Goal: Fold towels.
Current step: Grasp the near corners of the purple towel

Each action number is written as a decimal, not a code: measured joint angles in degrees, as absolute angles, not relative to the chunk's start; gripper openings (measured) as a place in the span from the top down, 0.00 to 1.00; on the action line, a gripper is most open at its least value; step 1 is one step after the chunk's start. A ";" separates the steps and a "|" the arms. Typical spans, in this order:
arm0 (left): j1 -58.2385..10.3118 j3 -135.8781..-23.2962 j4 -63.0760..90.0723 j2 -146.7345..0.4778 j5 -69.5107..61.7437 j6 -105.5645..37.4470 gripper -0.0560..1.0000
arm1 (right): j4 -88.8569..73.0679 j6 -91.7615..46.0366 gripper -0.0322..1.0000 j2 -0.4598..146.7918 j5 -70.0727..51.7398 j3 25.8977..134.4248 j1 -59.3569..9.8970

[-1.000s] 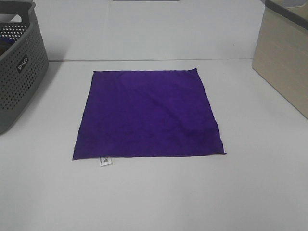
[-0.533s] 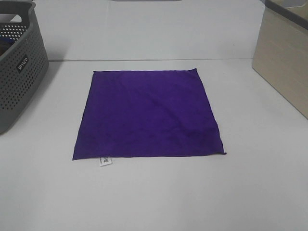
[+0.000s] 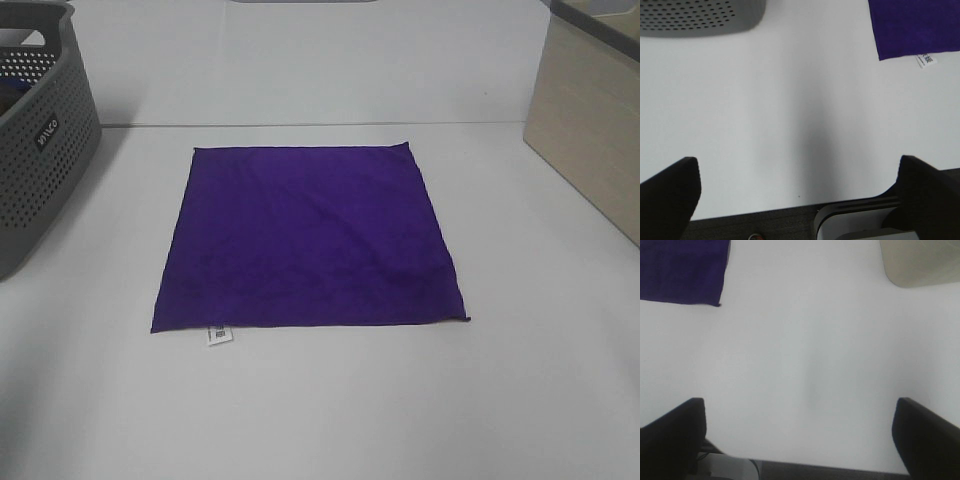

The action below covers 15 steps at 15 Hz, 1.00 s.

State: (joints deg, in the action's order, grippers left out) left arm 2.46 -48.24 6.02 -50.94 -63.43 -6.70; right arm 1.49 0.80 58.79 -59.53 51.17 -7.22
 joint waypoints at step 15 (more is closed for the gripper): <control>-4.70 -56.44 37.93 -109.55 -35.12 -31.34 0.01 | -47.21 -46.12 0.03 107.43 -46.93 54.43 10.66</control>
